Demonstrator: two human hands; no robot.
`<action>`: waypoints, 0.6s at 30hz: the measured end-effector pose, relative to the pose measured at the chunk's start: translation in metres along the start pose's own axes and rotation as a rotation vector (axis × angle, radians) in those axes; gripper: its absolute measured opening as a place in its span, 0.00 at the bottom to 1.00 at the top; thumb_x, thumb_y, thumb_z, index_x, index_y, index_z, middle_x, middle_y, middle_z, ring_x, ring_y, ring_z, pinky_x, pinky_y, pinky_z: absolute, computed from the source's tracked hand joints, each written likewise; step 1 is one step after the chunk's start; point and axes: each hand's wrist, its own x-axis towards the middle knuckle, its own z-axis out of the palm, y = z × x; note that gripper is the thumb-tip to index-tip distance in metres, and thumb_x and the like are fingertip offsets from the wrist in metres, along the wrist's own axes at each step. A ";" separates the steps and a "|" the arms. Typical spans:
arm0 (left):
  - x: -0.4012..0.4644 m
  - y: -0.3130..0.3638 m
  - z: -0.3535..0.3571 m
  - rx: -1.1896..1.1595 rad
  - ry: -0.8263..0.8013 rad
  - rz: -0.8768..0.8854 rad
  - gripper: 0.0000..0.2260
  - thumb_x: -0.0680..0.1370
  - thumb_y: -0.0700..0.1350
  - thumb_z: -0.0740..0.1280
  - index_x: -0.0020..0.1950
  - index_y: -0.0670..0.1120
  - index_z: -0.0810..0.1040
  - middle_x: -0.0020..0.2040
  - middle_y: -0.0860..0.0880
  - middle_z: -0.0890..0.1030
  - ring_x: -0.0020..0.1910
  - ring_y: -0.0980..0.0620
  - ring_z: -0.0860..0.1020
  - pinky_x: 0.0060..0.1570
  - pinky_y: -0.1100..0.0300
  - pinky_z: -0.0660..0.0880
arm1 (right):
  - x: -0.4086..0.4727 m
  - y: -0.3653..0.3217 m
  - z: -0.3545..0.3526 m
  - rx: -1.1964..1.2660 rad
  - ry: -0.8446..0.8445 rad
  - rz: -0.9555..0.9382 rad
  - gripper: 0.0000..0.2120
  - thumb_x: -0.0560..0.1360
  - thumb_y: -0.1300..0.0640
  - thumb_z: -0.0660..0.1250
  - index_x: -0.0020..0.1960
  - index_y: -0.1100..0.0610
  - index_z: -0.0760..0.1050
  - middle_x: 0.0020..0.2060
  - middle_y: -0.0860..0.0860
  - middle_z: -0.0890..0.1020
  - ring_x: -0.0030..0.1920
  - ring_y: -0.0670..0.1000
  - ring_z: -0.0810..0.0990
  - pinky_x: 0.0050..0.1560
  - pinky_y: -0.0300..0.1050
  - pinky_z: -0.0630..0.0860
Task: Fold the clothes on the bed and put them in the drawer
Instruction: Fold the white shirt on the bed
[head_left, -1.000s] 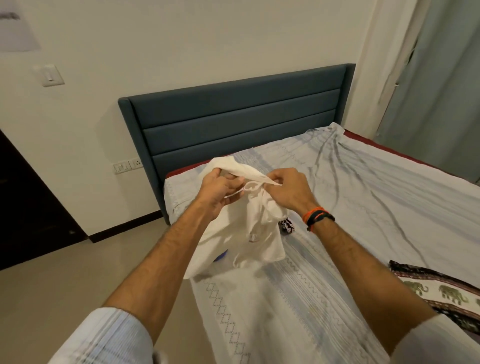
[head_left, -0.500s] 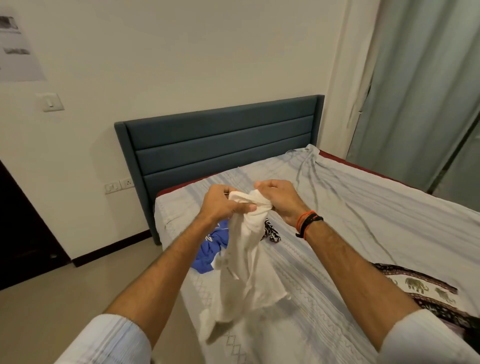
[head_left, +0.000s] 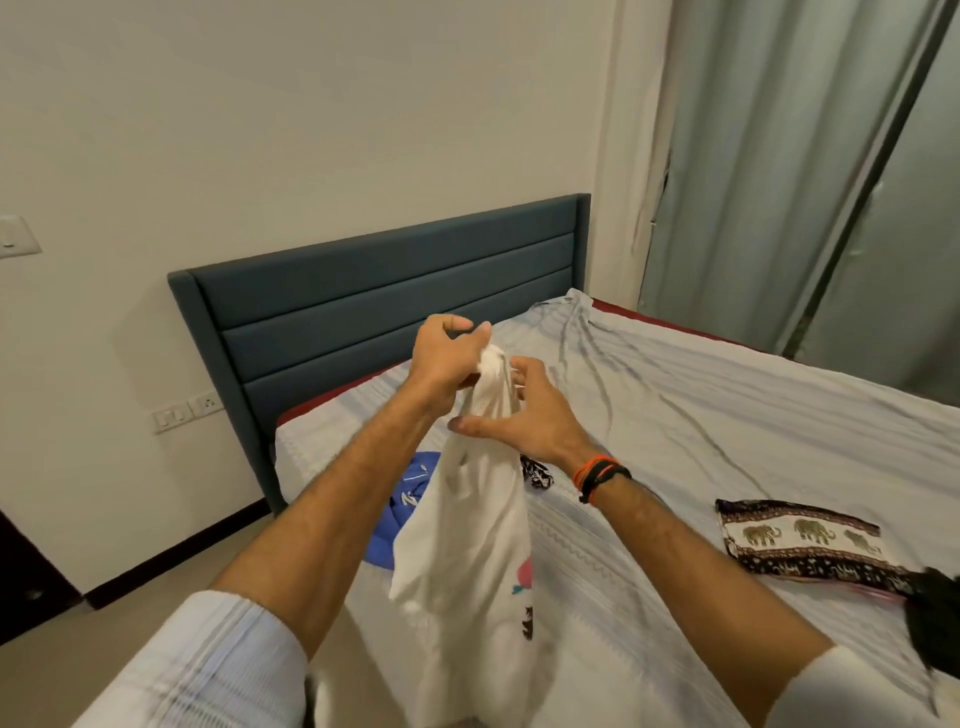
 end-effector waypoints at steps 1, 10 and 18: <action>-0.001 0.006 -0.001 -0.123 -0.040 -0.022 0.07 0.80 0.39 0.67 0.57 0.42 0.76 0.51 0.42 0.78 0.43 0.50 0.79 0.32 0.61 0.79 | -0.003 -0.001 0.008 -0.053 0.084 -0.003 0.52 0.57 0.34 0.80 0.72 0.53 0.61 0.65 0.49 0.72 0.63 0.50 0.74 0.61 0.47 0.75; -0.005 0.031 -0.012 -0.237 -0.318 0.096 0.13 0.77 0.30 0.68 0.59 0.40 0.83 0.53 0.48 0.83 0.50 0.50 0.81 0.50 0.58 0.82 | 0.001 -0.011 0.024 -0.285 0.528 0.128 0.29 0.68 0.47 0.74 0.63 0.57 0.66 0.60 0.54 0.72 0.61 0.57 0.74 0.54 0.48 0.72; -0.014 0.051 0.010 0.168 -0.208 0.580 0.18 0.75 0.35 0.71 0.63 0.47 0.82 0.61 0.48 0.80 0.58 0.50 0.79 0.60 0.55 0.78 | 0.014 -0.023 0.002 -0.134 0.506 0.154 0.49 0.58 0.36 0.80 0.66 0.59 0.60 0.61 0.56 0.67 0.55 0.55 0.73 0.49 0.46 0.75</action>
